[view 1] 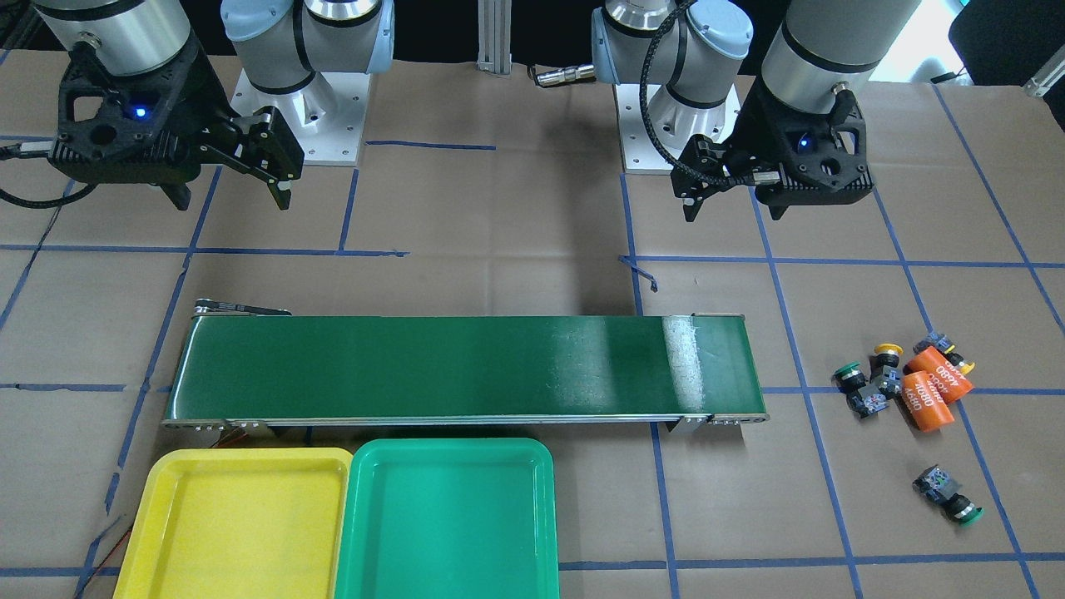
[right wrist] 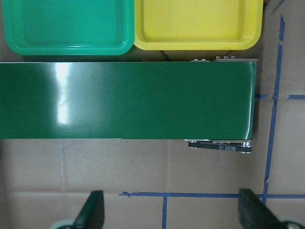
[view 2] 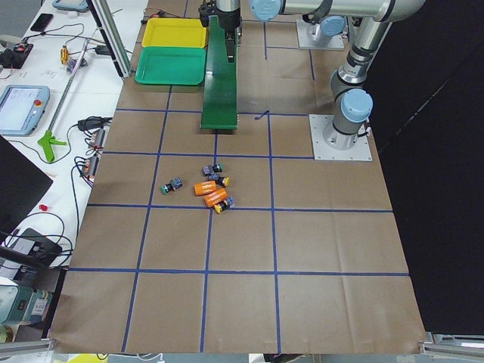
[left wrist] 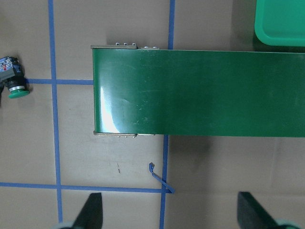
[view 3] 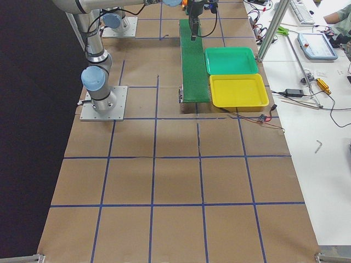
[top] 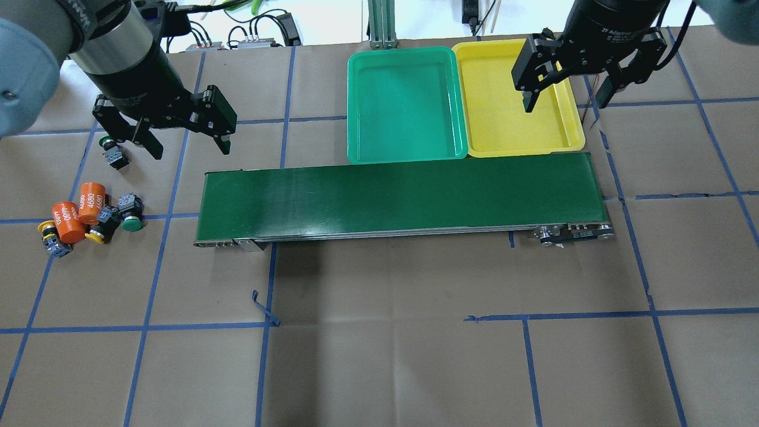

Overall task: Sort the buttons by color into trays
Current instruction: 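Move the left gripper down to the pile of buttons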

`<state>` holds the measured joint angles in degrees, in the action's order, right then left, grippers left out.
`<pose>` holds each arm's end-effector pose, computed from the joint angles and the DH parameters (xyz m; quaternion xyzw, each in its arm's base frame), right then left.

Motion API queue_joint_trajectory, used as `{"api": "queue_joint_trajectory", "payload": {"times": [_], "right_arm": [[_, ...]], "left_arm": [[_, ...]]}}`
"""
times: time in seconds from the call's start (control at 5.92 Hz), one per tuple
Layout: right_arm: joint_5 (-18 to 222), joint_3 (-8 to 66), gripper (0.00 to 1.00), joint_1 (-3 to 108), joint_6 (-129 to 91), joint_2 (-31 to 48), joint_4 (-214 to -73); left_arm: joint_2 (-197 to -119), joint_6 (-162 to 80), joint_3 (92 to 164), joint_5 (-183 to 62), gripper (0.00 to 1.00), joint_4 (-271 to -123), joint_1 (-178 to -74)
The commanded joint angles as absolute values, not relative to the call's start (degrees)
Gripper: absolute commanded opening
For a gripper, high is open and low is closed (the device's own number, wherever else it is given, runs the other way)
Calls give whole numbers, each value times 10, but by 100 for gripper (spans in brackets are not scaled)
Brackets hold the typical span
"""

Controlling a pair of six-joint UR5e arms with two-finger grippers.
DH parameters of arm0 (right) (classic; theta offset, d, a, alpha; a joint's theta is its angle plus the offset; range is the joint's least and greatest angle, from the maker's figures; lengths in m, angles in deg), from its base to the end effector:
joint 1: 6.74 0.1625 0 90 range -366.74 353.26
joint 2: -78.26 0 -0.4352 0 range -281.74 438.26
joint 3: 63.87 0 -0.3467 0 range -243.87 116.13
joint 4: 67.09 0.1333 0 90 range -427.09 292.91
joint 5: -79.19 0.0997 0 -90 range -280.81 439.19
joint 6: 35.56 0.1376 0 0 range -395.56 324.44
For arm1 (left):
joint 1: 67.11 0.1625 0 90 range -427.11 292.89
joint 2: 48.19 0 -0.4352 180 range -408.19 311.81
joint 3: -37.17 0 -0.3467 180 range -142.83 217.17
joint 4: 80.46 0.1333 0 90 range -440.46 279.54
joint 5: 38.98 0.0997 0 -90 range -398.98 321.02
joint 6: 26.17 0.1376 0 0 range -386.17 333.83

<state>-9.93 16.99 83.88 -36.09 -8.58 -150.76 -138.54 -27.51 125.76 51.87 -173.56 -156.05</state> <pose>0.1405 -0.4662 0.4950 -0.0100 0.9999 0.0031 0.0077 -0.1230 -0.4464 0.4631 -0.0208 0.9996 0.0178 0.0075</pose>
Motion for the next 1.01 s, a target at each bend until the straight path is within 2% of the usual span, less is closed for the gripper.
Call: {"api": "queue_joint_trajectory", "payload": {"times": [0.0,0.84], "right_arm": [[-99,170,100,839,-361,-86,-1508],[-99,170,100,839,-361,-86,-1508]], "left_arm": [[-1385,-275,1259,519,99,-1735,-1561],[-1406,-165,1261,521,99,-1721,-1409]]}}
